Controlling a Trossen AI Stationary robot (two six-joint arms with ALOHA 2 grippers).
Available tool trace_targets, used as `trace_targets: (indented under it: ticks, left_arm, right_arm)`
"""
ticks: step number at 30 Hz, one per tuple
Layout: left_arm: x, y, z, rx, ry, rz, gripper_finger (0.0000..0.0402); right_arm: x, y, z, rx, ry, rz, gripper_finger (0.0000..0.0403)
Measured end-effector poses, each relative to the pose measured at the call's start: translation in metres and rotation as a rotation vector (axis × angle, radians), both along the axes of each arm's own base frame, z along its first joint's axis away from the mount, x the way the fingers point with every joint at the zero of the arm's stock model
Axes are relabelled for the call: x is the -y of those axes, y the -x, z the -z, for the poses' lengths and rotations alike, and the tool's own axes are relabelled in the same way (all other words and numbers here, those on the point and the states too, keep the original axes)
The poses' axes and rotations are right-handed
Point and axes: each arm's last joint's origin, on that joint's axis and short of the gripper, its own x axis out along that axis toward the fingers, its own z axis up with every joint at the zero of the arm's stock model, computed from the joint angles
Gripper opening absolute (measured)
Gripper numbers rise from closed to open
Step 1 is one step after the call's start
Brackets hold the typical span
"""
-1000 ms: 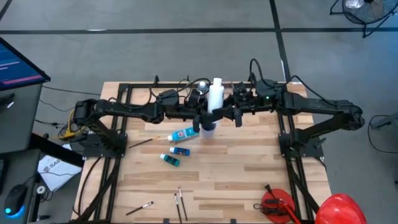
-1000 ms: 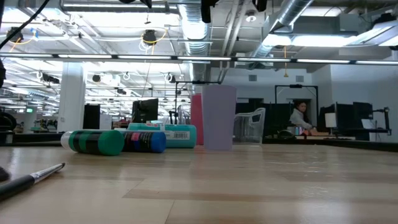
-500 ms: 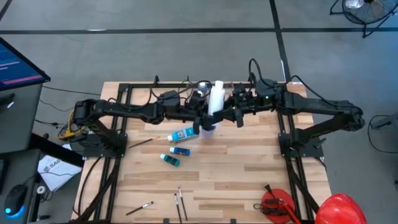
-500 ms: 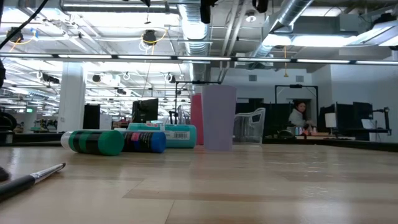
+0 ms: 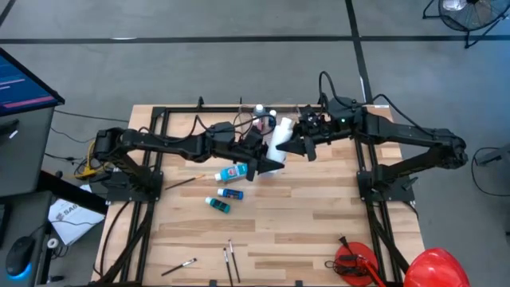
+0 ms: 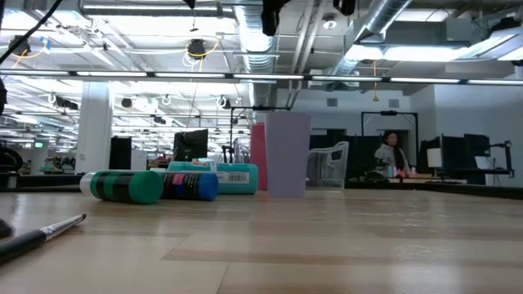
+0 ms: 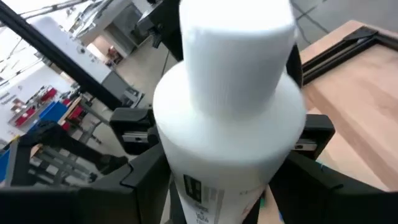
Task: Pick & Place Paint Supplies
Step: Put the white paint bottle into the transparent bin
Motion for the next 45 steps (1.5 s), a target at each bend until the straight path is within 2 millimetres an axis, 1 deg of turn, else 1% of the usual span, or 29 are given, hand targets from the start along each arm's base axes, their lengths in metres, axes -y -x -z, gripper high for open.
trace_targets:
  ticks: [5,9,16,18,20,22,27,31,38,45]
  left_arm:
    - [0.01,0.0,0.003,-0.032,0.004,0.036,0.0169]
    - [0.015,0.0,0.004,-0.046,0.004,0.048,0.0168]
    - [0.017,0.0,0.005,-0.055,0.004,0.049,0.0168]
    - [0.017,0.001,0.005,-0.061,0.005,0.053,0.0168]
    - [0.019,0.0,0.01,-0.093,0.009,0.072,0.0168]
    - [0.02,0.0,0.013,-0.112,0.012,0.079,0.0168]
    - [0.019,0.0,0.011,-0.093,0.02,0.067,0.0167]
    - [0.018,-0.001,0.012,-0.099,0.023,0.059,0.0167]
    - [0.018,-0.001,0.011,-0.093,0.022,0.054,0.0167]
    - [0.017,-0.001,0.011,-0.088,0.017,0.04,0.0167]
  right_arm:
    - [-0.001,0.001,-0.002,-0.044,-0.007,-0.036,0.0233]
    - [-0.002,0.001,-0.004,-0.046,-0.002,-0.044,0.0233]
    - [-0.003,0.0,-0.003,-0.055,-0.006,-0.056,0.0234]
    - [-0.003,0.0,-0.004,-0.04,0.0,-0.047,0.0239]
    - [-0.001,0.0,-0.01,-0.002,0.019,-0.018,0.0249]
    - [0.0,0.001,-0.011,0.004,0.029,0.021,0.0261]
    - [0.0,-0.001,-0.011,0.015,0.037,0.005,0.0289]
    - [-0.004,0.0,-0.006,-0.03,0.03,-0.015,0.0304]
    - [-0.011,0.002,0.001,-0.11,0.016,-0.039,0.0311]
    - [-0.013,0.0,-0.004,-0.051,0.029,-0.033,0.0311]
